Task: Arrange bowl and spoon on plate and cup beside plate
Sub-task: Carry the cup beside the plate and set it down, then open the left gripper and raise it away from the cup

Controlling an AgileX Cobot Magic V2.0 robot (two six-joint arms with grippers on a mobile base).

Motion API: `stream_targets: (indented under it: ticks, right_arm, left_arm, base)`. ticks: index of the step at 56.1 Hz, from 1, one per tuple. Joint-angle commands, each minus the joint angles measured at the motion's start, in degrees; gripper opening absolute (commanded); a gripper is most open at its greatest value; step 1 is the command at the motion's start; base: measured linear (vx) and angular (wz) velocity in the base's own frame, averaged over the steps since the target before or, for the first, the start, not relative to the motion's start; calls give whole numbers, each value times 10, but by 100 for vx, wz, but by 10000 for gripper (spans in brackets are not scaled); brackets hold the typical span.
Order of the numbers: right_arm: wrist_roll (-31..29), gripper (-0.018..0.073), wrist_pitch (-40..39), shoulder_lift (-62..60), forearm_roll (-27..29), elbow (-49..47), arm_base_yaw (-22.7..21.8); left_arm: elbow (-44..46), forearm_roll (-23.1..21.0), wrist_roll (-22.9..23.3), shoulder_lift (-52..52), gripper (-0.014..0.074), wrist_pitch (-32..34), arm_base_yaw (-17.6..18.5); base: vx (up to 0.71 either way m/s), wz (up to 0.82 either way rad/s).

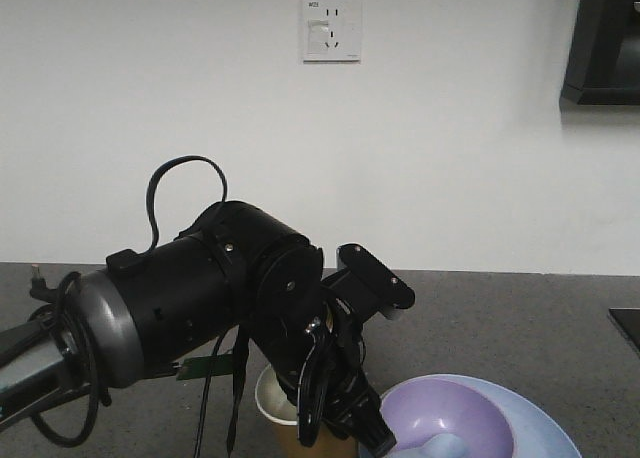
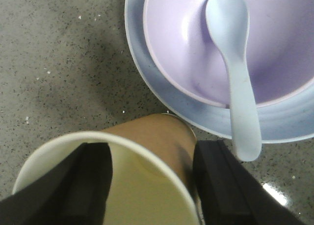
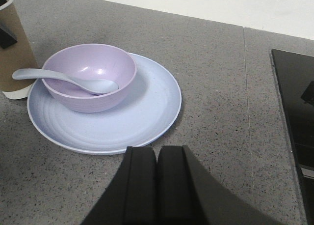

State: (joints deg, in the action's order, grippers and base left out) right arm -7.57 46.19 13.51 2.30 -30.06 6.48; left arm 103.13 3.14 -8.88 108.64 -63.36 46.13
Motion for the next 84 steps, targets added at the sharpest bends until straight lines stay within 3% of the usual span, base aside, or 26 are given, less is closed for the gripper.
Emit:
stream_targets:
  ticks: [1,27,42,69,76,84]
  right_arm:
    - [-4,-8,-41,6,-5,-15,0]
    - [-4,-8,-41,6,-5,-15,0]
    - [-4,-8,-41,6,-5,-15,0]
    - [-4,-8,-41,6,-6,-15,0]
    - [-4,-8,-48,6,-6,-15,0]
    - [0,-8,-73,6,-4,-15,0]
  left_arm:
    - [21,2,6,-27,503,19,3]
    - [62,1,5,-29,503,-24,5]
    - [95,-22,5,-29,503,-45,5]
    - [95,-28,3,-37,484,-36,5]
    - [95,-28,1,-71,356,15,5]
    - [93,-28,-1,-144,25,100,5]
  base:
    - [0,0]
    - [0,0]
    - [0,0]
    - [0,0]
    - [0,0]
    - [0,0]
